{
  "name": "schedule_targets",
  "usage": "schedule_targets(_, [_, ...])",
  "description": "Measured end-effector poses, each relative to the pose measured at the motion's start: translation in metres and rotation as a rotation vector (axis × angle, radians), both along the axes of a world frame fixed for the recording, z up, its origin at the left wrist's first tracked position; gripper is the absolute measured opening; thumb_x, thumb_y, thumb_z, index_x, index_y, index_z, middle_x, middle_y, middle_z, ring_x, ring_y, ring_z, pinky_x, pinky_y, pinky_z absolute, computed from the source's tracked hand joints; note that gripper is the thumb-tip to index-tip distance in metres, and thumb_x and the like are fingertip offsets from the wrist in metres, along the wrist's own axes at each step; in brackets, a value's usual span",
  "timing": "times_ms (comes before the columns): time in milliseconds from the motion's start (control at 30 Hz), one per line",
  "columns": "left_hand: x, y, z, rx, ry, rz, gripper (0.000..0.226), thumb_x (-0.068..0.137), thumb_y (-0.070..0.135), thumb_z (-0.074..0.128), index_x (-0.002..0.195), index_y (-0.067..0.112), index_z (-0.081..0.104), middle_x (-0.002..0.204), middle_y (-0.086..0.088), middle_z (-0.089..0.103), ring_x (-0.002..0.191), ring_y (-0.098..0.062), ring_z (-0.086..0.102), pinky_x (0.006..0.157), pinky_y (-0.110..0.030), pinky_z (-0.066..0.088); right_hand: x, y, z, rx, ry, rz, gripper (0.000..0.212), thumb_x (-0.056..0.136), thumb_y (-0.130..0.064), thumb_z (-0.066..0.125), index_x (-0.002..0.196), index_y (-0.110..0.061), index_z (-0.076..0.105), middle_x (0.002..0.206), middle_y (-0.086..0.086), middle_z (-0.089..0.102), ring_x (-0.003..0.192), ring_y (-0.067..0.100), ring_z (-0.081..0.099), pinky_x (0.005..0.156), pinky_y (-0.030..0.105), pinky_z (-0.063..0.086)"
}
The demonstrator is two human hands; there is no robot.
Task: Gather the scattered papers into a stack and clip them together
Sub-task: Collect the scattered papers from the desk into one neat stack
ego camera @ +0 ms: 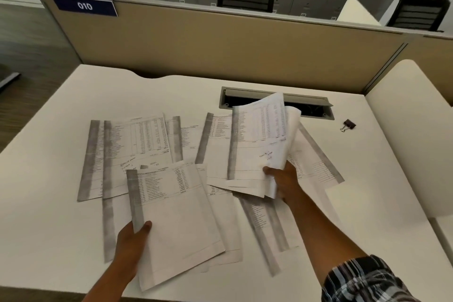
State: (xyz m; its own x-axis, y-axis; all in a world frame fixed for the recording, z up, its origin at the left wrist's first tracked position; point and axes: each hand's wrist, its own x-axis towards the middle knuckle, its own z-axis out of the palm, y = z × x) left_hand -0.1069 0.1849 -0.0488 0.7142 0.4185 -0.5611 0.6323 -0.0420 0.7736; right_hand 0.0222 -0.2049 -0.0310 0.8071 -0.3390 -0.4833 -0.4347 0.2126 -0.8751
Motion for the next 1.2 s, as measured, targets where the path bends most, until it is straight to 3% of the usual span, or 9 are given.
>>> schedule_targets(167, [0.007, -0.004, 0.005, 0.000, -0.023, -0.039, 0.034, 0.097, 0.018, 0.057, 0.129, 0.007, 0.057, 0.112, -0.013, 0.067, 0.096, -0.031, 0.064, 0.087, -0.042, 0.051, -0.015, -0.032, 0.015, 0.237, -0.166, -0.076, 0.049, 0.083, 0.018, 0.065, 0.126, -0.008, 0.065, 0.118, 0.009, 0.075, 0.101, 0.026, 0.074, 0.077, 0.038, 0.063])
schedule_targets(400, [0.024, -0.028, 0.016, -0.104, -0.040, -0.124, 0.024, 0.097, 0.019, 0.057, 0.121, 0.017, 0.059, 0.110, -0.011, 0.069, 0.094, -0.027, 0.066, 0.084, -0.040, 0.052, -0.032, -0.045, 0.040, 0.382, -0.224, 0.056, 0.045, 0.089, 0.015, 0.060, 0.129, -0.004, 0.062, 0.123, 0.015, 0.072, 0.107, 0.030, 0.072, 0.092, 0.046, 0.059])
schedule_targets(533, [0.034, -0.039, 0.016, -0.161, -0.004, -0.208, 0.025, 0.100, 0.022, 0.053, 0.124, 0.020, 0.056, 0.111, -0.006, 0.069, 0.098, -0.026, 0.066, 0.080, -0.038, 0.054, -0.046, -0.028, 0.031, 0.251, -0.125, 0.218, 0.068, 0.065, -0.006, 0.090, 0.127, 0.001, 0.063, 0.120, 0.021, 0.072, 0.110, 0.040, 0.069, 0.084, 0.043, 0.062])
schedule_targets(633, [0.042, -0.044, 0.015, -0.270, 0.023, -0.251, 0.026, 0.098, 0.027, 0.056, 0.121, 0.017, 0.061, 0.114, -0.008, 0.071, 0.103, -0.026, 0.067, 0.092, -0.044, 0.053, -0.055, -0.012, 0.016, 0.160, -0.046, 0.329, 0.102, 0.036, -0.030, 0.105, 0.126, 0.000, 0.065, 0.119, 0.021, 0.073, 0.108, 0.039, 0.071, 0.086, 0.045, 0.061])
schedule_targets(800, [0.046, -0.053, 0.016, -0.418, 0.103, -0.068, 0.035, 0.097, 0.051, 0.047, 0.114, 0.024, 0.062, 0.108, -0.005, 0.073, 0.104, -0.025, 0.066, 0.095, -0.045, 0.052, -0.066, 0.007, -0.003, 0.083, 0.020, 0.378, 0.105, 0.027, -0.036, 0.105, 0.121, -0.006, 0.068, 0.115, 0.014, 0.076, 0.107, 0.036, 0.071, 0.093, 0.052, 0.059])
schedule_targets(867, [0.044, -0.052, 0.013, -0.383, 0.095, -0.085, 0.043, 0.091, 0.057, 0.054, 0.120, 0.026, 0.060, 0.112, 0.000, 0.071, 0.109, -0.023, 0.064, 0.101, -0.046, 0.048, -0.070, 0.013, -0.005, 0.059, 0.034, 0.393, 0.102, 0.027, -0.037, 0.105, 0.119, -0.009, 0.069, 0.112, 0.012, 0.077, 0.106, 0.035, 0.072, 0.092, 0.052, 0.059])
schedule_targets(1000, [0.040, -0.049, 0.008, -0.296, 0.053, -0.203, 0.057, 0.074, 0.022, 0.084, 0.125, 0.017, 0.059, 0.118, -0.006, 0.070, 0.107, -0.027, 0.067, 0.096, -0.049, 0.052, -0.072, 0.023, -0.009, 0.005, 0.050, 0.402, 0.099, 0.032, -0.033, 0.105, 0.121, -0.010, 0.069, 0.114, 0.009, 0.076, 0.107, 0.033, 0.071, 0.094, 0.052, 0.059])
schedule_targets(1100, [0.037, -0.053, 0.005, -0.206, 0.047, -0.202, 0.061, 0.073, 0.006, 0.083, 0.127, 0.013, 0.056, 0.118, -0.009, 0.068, 0.106, -0.029, 0.065, 0.094, -0.050, 0.053, -0.071, 0.028, -0.009, -0.025, 0.065, 0.386, 0.101, 0.026, -0.037, 0.105, 0.117, -0.007, 0.071, 0.109, 0.010, 0.078, 0.102, 0.031, 0.074, 0.089, 0.048, 0.061])
schedule_targets(1200, [0.036, -0.052, 0.003, -0.090, 0.024, -0.185, 0.061, 0.075, 0.004, 0.081, 0.129, 0.011, 0.055, 0.120, -0.007, 0.066, 0.109, -0.030, 0.062, 0.097, -0.049, 0.051, -0.069, 0.028, -0.010, -0.028, 0.104, 0.342, 0.073, 0.052, -0.024, 0.101, 0.116, -0.007, 0.070, 0.109, 0.011, 0.077, 0.100, 0.033, 0.074, 0.088, 0.051, 0.061])
